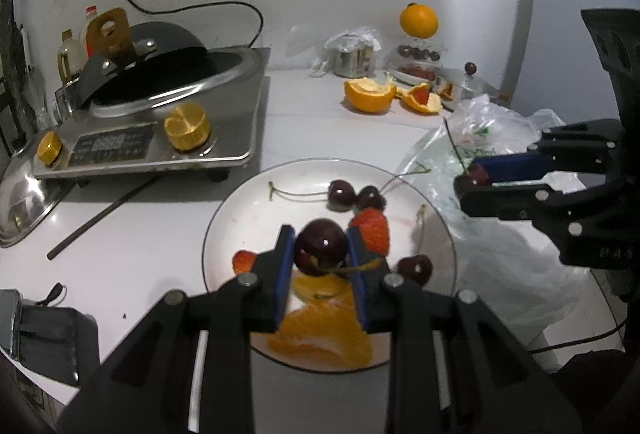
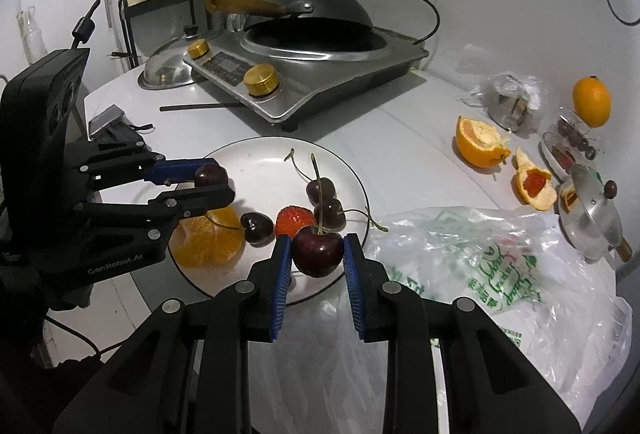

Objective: Organize fruits
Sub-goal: 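Lower the cherry onto the plate and open the left tool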

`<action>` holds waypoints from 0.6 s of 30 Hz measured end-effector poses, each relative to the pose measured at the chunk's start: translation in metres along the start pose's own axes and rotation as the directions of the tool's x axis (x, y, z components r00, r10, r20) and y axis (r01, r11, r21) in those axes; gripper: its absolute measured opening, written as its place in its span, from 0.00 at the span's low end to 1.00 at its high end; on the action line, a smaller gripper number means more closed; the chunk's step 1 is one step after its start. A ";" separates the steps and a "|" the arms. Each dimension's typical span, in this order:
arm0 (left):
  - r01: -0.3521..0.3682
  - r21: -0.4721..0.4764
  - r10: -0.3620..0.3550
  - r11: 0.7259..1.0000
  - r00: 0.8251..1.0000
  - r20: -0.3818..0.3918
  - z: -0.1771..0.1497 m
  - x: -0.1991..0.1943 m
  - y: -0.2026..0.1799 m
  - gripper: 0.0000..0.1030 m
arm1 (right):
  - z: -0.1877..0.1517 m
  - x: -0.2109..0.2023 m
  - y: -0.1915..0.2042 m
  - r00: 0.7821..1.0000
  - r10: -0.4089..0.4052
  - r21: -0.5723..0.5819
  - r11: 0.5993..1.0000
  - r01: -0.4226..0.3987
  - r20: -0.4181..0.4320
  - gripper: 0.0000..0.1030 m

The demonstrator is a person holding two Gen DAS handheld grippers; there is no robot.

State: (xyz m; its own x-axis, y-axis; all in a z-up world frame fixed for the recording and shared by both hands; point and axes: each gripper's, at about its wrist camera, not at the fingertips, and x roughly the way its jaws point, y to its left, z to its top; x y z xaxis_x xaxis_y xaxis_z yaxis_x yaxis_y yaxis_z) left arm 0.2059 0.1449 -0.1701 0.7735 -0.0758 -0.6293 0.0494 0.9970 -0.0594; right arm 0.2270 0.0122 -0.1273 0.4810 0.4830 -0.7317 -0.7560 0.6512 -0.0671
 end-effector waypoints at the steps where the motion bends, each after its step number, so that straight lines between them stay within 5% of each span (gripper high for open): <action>1: 0.001 -0.001 -0.001 1.000 1.000 -0.001 0.000 0.002 0.001 0.26 | 0.001 0.002 0.000 1.000 0.002 0.000 1.000 -0.002 -0.002 0.27; 18: -0.022 -0.014 0.022 1.000 0.998 -0.055 0.009 0.051 0.027 0.26 | 0.019 0.050 -0.009 0.998 0.050 -0.001 0.999 -0.050 -0.033 0.27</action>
State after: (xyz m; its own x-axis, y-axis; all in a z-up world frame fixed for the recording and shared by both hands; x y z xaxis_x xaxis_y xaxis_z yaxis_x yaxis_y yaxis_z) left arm 0.2525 0.1679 -0.1965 0.7385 -0.0549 -0.6720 0.0229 0.9981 -0.0564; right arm 0.2662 0.0421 -0.1503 0.4278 0.4952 -0.7561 -0.7796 0.6255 -0.0314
